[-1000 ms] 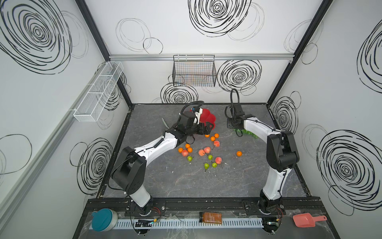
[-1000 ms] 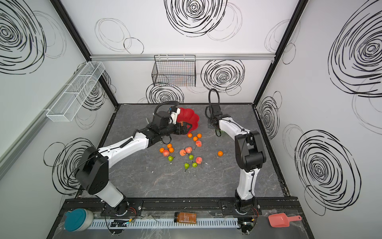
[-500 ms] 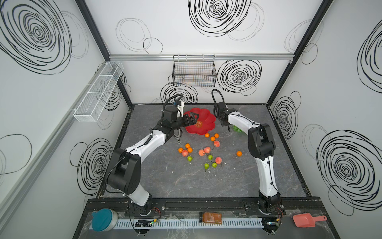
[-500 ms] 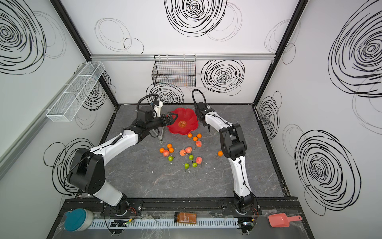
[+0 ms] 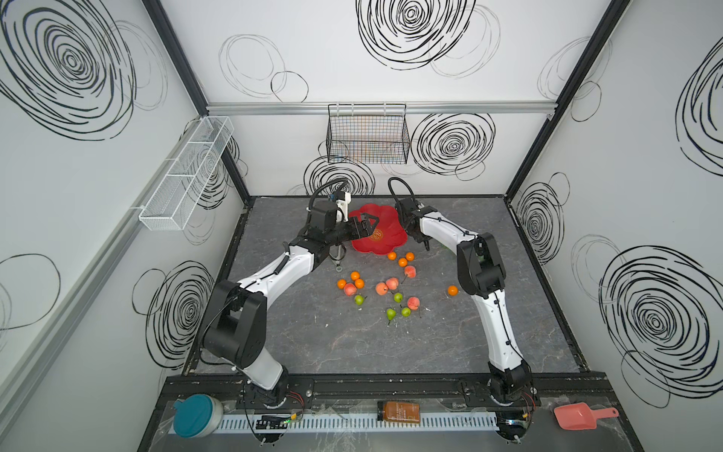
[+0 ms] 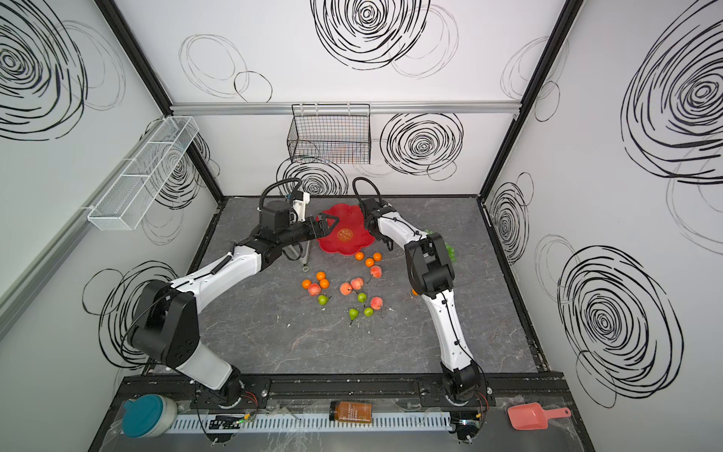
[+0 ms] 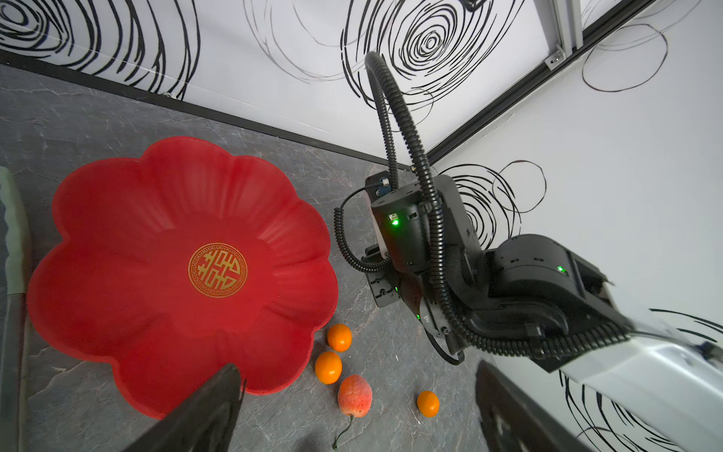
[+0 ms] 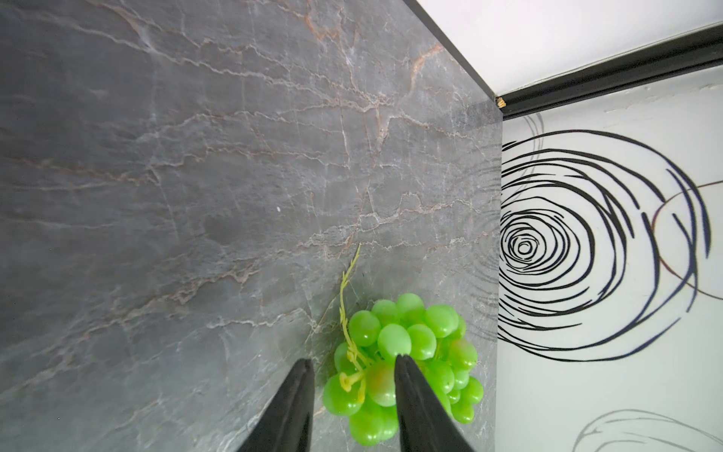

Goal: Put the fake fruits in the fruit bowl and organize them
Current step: 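Grasp the green grapes' stem with the right gripper while left gripper steadies the bowl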

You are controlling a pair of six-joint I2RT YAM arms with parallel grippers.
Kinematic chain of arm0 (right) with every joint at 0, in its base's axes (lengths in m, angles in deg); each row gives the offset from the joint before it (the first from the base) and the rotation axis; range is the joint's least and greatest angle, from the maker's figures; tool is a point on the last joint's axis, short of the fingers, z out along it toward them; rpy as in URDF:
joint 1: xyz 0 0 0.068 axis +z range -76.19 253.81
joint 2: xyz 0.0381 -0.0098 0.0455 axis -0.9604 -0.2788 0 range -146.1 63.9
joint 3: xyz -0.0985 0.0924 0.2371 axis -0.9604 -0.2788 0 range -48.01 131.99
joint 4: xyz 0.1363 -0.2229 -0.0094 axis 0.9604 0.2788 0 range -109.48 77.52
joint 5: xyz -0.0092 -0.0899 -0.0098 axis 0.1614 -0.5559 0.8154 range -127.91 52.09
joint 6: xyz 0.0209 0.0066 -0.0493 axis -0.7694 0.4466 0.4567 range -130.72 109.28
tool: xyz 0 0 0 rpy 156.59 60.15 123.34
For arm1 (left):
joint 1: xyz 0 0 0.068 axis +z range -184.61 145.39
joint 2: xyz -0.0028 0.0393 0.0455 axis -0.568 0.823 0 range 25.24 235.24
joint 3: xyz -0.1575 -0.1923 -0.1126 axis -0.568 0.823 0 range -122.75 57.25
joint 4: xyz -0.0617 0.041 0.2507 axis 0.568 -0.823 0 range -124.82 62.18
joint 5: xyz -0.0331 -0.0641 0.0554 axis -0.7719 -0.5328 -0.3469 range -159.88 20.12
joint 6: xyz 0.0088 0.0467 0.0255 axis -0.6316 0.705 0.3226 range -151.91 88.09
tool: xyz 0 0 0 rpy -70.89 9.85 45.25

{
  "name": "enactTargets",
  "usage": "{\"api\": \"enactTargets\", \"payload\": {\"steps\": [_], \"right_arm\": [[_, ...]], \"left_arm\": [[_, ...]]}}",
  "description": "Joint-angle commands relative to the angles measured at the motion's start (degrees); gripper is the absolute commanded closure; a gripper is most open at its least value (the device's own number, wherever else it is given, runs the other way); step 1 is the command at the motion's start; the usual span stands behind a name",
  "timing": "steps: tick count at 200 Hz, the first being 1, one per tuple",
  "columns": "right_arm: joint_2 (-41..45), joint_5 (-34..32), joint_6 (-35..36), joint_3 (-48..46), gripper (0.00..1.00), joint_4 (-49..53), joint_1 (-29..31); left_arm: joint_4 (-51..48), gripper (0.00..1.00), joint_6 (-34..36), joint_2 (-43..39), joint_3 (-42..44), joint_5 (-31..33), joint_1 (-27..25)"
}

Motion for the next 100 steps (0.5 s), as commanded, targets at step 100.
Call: {"api": "enactTargets", "payload": {"steps": [100], "right_arm": [[-3.9,-4.1,-0.4,1.6,0.68,3.4,-0.9]], "left_arm": [[4.5,0.04,-1.2,-0.2,0.0,-2.7,0.4]]}}
